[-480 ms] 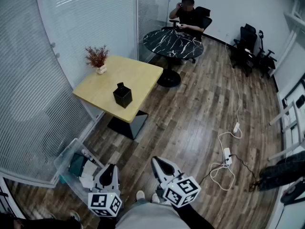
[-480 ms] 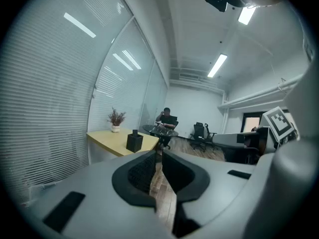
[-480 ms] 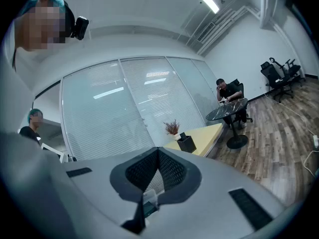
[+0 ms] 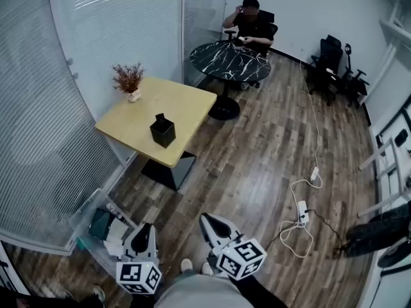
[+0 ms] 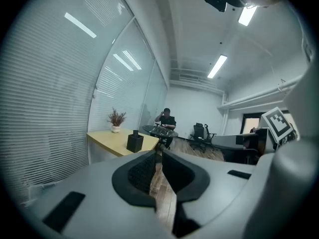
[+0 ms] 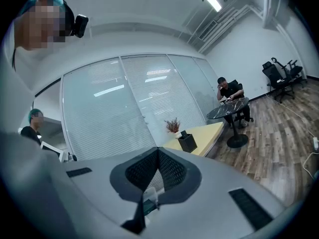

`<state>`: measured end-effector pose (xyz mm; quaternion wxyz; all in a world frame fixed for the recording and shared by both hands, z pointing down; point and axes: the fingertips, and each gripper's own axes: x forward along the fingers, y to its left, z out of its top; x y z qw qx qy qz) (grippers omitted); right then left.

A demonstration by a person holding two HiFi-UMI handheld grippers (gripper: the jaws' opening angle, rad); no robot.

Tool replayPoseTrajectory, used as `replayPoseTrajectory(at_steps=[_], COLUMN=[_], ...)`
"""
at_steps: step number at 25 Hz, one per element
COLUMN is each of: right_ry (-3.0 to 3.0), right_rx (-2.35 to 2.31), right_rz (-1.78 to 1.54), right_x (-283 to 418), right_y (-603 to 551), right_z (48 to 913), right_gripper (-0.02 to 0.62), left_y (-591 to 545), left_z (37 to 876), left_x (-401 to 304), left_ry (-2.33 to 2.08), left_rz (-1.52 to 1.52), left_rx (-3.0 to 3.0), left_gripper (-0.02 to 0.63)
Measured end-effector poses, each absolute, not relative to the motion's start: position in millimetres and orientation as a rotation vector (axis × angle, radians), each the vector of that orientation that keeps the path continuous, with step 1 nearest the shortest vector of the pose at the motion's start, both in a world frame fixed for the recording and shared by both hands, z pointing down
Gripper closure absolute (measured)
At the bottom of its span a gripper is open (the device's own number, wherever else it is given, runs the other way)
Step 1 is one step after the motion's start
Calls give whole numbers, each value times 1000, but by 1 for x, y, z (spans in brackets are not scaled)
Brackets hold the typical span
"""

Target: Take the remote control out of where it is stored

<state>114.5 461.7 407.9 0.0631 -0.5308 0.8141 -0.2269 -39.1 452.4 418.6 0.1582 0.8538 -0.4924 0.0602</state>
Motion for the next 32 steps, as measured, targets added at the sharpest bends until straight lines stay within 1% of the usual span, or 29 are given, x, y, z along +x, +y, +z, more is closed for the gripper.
replayPoseTrajectory(at_steps=[7, 20, 28, 32], right_ry=[2490, 2532, 2542, 2579], right_rx=[-1467, -1484, -1525, -1486], right_rz=[-689, -702, -744, -750], right_x=[97, 77, 91, 104], right_y=[463, 433, 394, 354], right_z=[402, 410, 432, 434], right_gripper=[591, 591, 590, 591], left_y=[454, 432, 384, 347], left_z=[420, 432, 444, 441], left_x=[-46, -73, -73, -58], left_ry=[-1419, -1412, -1455, -1480], left_rz=[174, 227, 233, 209], left_rx=[2437, 2487, 2480, 2474], left_gripper=[559, 558, 558, 558])
